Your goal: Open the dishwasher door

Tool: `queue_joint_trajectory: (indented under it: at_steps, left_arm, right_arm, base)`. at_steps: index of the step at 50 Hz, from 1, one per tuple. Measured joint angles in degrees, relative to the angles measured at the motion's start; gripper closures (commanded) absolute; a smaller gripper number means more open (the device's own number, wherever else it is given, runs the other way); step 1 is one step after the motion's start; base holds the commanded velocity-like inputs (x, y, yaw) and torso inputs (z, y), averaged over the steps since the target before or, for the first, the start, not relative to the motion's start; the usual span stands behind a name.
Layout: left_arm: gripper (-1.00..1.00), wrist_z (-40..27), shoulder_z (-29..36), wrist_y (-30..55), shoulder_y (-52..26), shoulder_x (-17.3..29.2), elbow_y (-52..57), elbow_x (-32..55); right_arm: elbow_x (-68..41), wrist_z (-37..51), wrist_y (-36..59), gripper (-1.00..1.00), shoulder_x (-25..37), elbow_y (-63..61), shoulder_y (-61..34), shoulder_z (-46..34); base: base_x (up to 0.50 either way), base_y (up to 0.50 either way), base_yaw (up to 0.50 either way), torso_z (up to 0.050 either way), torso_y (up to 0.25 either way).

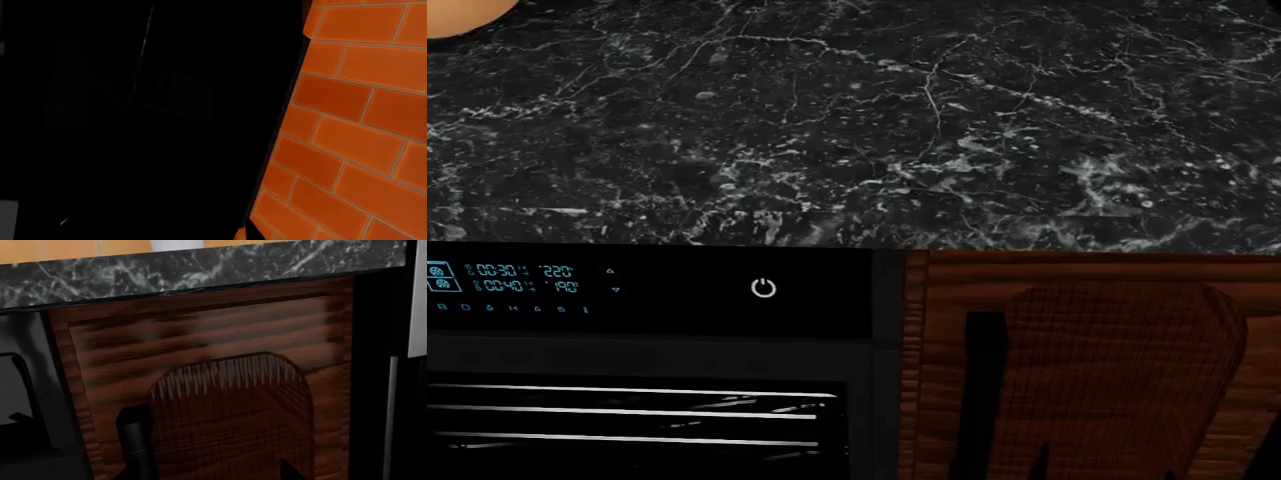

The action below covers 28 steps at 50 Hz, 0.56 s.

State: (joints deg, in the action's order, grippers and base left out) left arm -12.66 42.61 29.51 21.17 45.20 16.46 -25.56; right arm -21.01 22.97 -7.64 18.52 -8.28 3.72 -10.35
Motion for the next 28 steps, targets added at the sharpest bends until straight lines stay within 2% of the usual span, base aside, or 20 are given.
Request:
queue_joint_trajectory:
  at_steps: [12, 28]
  left_arm:
    - [1.00, -2.6, 0.7, -4.1, 3.8, -0.2, -3.5, 2.4]
    - [1.00, -5.5, 0.7, -9.6, 4.0, 0.4, -5.9, 5.5]
  right_arm:
    - [-0.2, 0.1, -0.5, -1.00, 0.1, 0.0, 0.3, 0.0]
    - [-0.2, 0.4, -0.6, -1.00, 0.2, -0.3, 0.6, -0.3]
  base:
    - [0.00, 0.00, 0.00, 0.000, 0.000]
    - [0.00, 0.00, 0.00, 0.000, 0.000]
